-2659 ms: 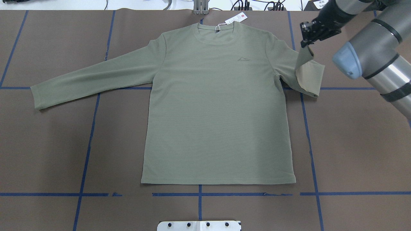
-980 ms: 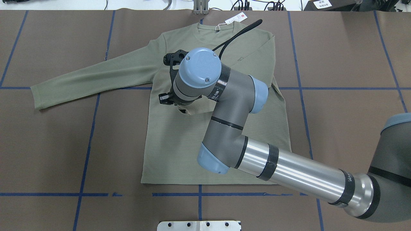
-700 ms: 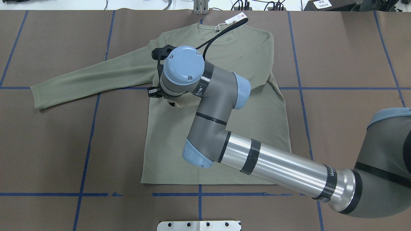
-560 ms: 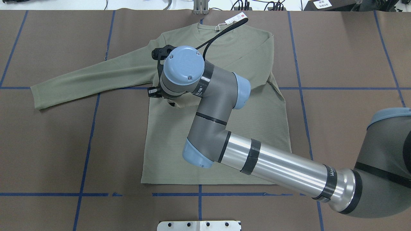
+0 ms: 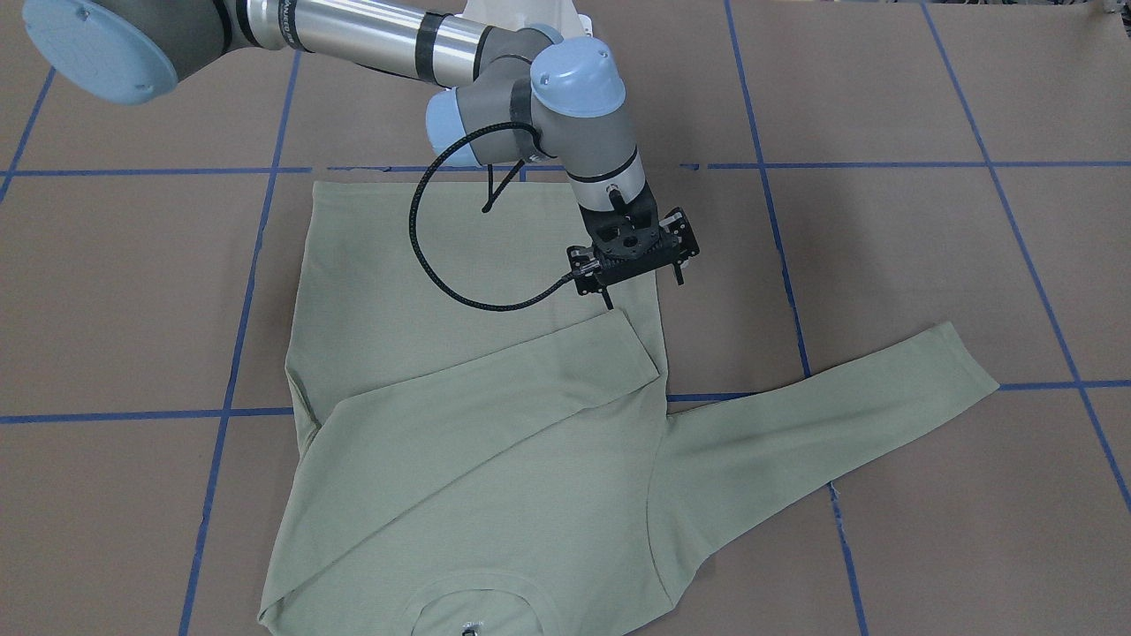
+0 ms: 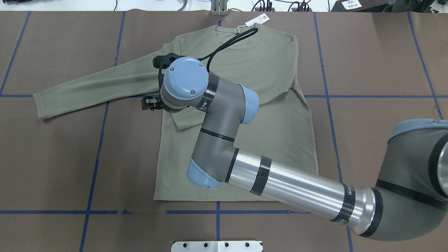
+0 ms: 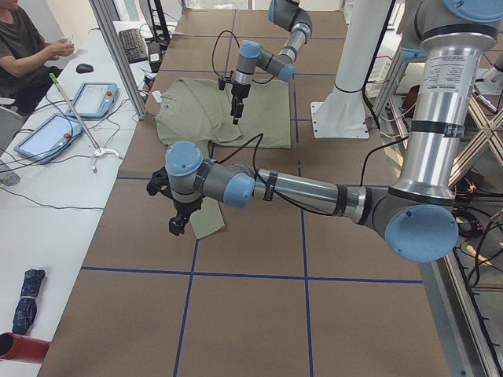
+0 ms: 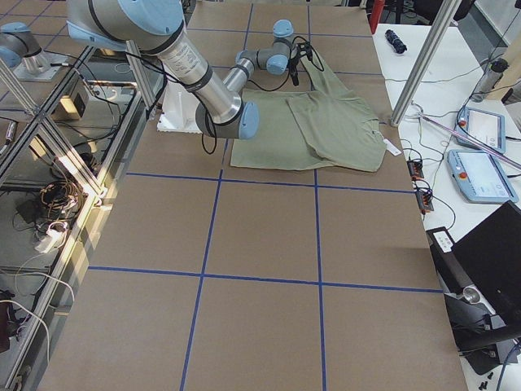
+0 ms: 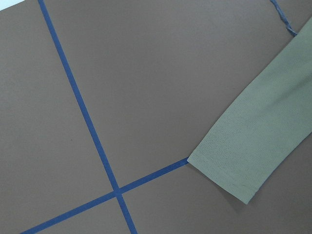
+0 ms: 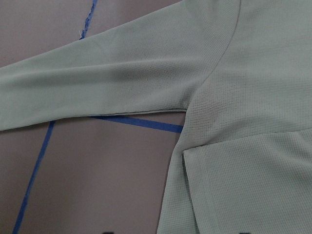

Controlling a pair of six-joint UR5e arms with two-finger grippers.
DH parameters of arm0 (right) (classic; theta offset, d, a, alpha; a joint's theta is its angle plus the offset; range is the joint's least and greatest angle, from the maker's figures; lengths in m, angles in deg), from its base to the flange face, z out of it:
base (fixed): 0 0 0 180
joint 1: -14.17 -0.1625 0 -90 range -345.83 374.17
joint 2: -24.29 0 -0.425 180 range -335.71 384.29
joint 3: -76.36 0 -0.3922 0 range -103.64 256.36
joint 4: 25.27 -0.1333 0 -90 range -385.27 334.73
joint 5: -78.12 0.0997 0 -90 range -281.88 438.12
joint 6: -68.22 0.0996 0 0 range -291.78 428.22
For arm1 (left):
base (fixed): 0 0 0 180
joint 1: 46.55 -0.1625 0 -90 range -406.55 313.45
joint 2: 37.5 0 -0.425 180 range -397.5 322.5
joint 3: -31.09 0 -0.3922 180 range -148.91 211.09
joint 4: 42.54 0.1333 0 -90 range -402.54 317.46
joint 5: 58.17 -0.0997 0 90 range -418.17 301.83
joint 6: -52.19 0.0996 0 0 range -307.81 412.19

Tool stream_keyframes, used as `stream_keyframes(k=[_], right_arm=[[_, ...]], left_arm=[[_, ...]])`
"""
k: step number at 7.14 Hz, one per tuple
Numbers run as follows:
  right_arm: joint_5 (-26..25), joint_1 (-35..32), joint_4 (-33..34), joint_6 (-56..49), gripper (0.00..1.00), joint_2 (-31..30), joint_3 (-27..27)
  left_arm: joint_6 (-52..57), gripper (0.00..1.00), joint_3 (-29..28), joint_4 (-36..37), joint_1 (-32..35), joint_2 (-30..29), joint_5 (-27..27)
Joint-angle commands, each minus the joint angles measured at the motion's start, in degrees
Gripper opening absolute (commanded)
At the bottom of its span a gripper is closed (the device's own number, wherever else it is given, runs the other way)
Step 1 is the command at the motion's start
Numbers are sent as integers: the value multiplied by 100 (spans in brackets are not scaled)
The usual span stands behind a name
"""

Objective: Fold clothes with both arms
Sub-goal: 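Release the sleeve and lift the right gripper back toward its side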

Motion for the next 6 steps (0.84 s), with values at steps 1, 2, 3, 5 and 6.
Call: stream_keyframes(k=[1,2,3,5,6], right_arm=[[93,-124,1064,246,100,-166,-530],[128,-334,1585,160,100,-750,-1388],[624,-667,1686,142,100,-1461,-2110],[1349,-1379,2666,-347,100,-2729,-3483],[1376,-1565,3367,-959,100,-2821,-3714]], left_arm=[[-1668,100,33,-996,-903,53,-757],[-2748,100,34,-1628,-1405,166,-894],[-3438,100,34,-2043,-1801,289,-1182],[-4678,100,78,-2378,-2322,456,-1756],[-5328,100,-88,-2625,-2411,466,-1913]])
